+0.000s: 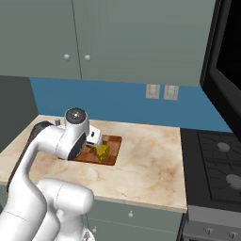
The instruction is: Retrieve the reheated potato from the microwave, then place the potato, cheese, and condiment on the cutting board.
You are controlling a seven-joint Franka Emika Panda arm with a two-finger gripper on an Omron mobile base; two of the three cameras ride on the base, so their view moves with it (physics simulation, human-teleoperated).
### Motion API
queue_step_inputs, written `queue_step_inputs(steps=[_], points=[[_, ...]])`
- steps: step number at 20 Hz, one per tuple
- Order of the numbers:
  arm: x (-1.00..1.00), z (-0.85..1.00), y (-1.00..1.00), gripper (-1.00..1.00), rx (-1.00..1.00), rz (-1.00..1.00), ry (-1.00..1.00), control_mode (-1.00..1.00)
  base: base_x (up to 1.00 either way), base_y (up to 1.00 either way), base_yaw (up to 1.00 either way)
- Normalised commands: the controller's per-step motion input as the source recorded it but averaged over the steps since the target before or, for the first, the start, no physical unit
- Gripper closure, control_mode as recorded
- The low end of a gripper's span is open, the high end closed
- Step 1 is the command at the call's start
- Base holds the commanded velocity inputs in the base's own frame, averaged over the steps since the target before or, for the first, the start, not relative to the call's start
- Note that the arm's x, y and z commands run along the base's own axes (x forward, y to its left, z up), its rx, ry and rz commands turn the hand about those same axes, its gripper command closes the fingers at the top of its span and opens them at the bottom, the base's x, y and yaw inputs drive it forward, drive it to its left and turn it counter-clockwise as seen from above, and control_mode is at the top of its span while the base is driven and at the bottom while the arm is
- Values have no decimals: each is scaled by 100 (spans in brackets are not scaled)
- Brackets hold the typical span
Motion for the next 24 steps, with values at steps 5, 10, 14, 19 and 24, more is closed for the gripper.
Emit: queue_step_inputs(steps=[5, 10, 14, 19, 24], points=[[-16, 30, 98, -100, 10, 8, 0, -100, 0, 0, 0], [1, 23, 88, -100, 1, 2, 0, -100, 0, 0, 0], [39, 16, 67, -100, 0, 0, 0, -100, 0, 0, 0], [54, 3, 38, -100, 0, 0, 0, -100, 0, 0, 0], [47, 0, 2, -100, -3, -5, 3, -100, 0, 0, 0]])
